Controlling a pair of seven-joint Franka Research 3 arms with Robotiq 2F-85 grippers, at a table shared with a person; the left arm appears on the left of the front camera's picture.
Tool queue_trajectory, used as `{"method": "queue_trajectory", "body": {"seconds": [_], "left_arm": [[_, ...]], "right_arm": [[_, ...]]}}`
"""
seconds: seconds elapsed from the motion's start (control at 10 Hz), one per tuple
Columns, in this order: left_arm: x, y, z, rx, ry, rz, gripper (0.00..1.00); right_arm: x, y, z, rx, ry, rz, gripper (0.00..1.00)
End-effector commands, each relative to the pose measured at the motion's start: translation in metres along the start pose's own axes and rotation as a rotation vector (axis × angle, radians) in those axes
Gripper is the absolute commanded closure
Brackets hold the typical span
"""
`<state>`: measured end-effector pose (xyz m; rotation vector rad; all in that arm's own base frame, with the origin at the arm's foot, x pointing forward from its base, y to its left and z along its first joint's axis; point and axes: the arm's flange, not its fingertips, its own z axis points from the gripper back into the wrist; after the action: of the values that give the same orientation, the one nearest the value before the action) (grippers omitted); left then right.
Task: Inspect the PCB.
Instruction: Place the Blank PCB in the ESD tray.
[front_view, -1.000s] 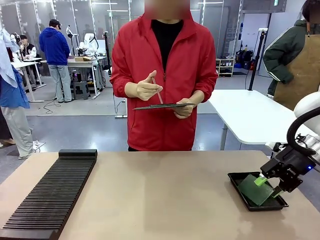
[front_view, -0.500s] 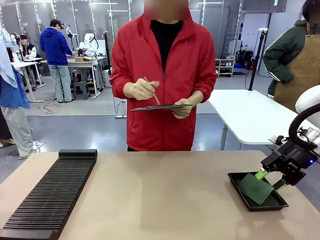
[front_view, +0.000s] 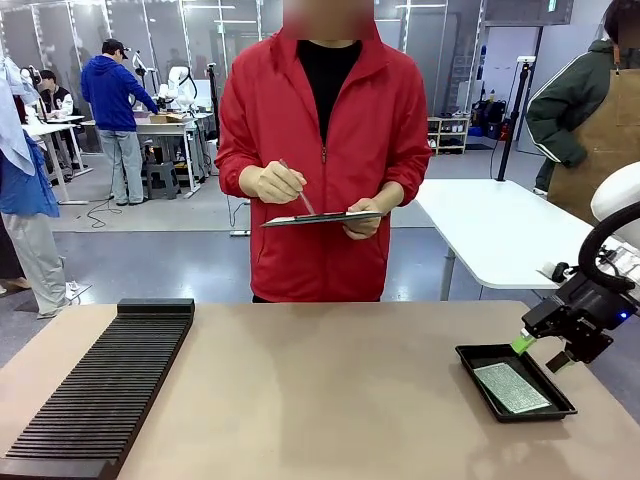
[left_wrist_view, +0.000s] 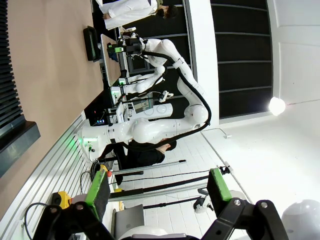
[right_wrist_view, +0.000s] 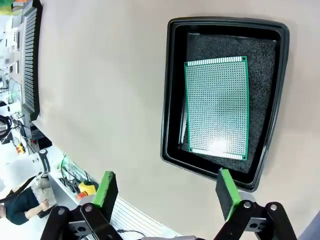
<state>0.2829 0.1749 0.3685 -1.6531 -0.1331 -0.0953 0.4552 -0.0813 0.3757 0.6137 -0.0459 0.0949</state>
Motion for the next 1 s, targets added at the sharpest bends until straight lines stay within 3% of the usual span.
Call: {"method": "queue_trajectory", "body": {"seconds": [0.0,0.9], "left_arm": [[-0.0003,-0.0011,0.0008,0.001,-0.002,-0.003,0.0],[-0.0003,-0.0011,0.0008,0.001,-0.002,-0.003,0.0]], "right_arm": [[-0.0073,0.0026,-0.0015,-0.02,-0.002,-0.02,0.0],[-0.0013,0.0005,0.0019,0.0,-0.004,0.0,0.0]]}}
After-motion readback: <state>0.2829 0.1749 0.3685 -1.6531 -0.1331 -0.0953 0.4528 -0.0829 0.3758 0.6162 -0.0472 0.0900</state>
